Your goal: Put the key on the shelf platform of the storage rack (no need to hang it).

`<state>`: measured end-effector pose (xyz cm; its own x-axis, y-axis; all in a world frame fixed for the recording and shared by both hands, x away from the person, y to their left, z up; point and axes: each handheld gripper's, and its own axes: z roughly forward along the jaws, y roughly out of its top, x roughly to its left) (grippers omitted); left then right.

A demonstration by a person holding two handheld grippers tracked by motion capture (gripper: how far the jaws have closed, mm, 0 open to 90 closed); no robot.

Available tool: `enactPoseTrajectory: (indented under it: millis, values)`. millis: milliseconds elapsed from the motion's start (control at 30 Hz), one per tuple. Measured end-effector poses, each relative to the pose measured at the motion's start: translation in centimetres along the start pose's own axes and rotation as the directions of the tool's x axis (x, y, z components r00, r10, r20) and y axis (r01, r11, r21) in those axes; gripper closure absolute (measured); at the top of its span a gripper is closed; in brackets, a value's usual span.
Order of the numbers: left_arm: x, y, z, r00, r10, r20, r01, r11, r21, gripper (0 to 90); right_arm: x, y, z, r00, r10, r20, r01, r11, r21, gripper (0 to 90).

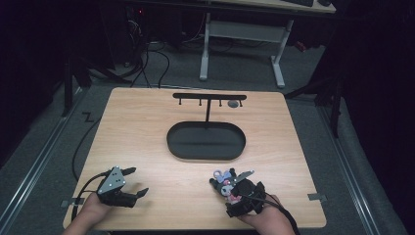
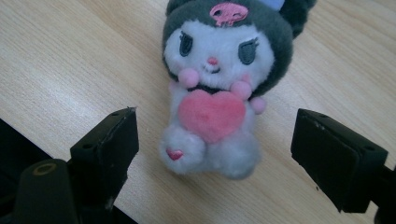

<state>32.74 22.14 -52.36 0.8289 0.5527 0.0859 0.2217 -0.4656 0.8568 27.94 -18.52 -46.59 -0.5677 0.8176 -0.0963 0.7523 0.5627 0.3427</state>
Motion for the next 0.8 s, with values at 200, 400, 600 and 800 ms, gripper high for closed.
enactPoseTrajectory:
  millis: [200,400,600,800]
  values:
    - [0.0,0.0,0.0,1.0,0.001,0.0,-0.001,1.0,0.001,15.5,0.1,-0.4,0.9,1.0,-0.002,-0.002,0.002,1.0,0.014,15.3]
    - [0.0,0.0,0.0,1.0,0.001,-0.001,-0.001,1.0,0.001,15.5,0.2,-0.9,1.7,0.9999,0.007,-0.008,-0.007,1.0,0.022,19.7]
    - [0.0,0.0,0.0,1.0,0.002,0.0,-0.002,1.0,0.002,15.5,0.1,-1.1,1.9,0.9998,0.021,0.003,-0.021,0.999,0.024,27.8]
    - [0.0,0.0,0.0,1.0,0.002,0.0,-0.002,1.0,0.002,15.5,0.2,-1.1,2.1,0.9998,0.019,0.005,-0.02,0.999,0.027,31.8]
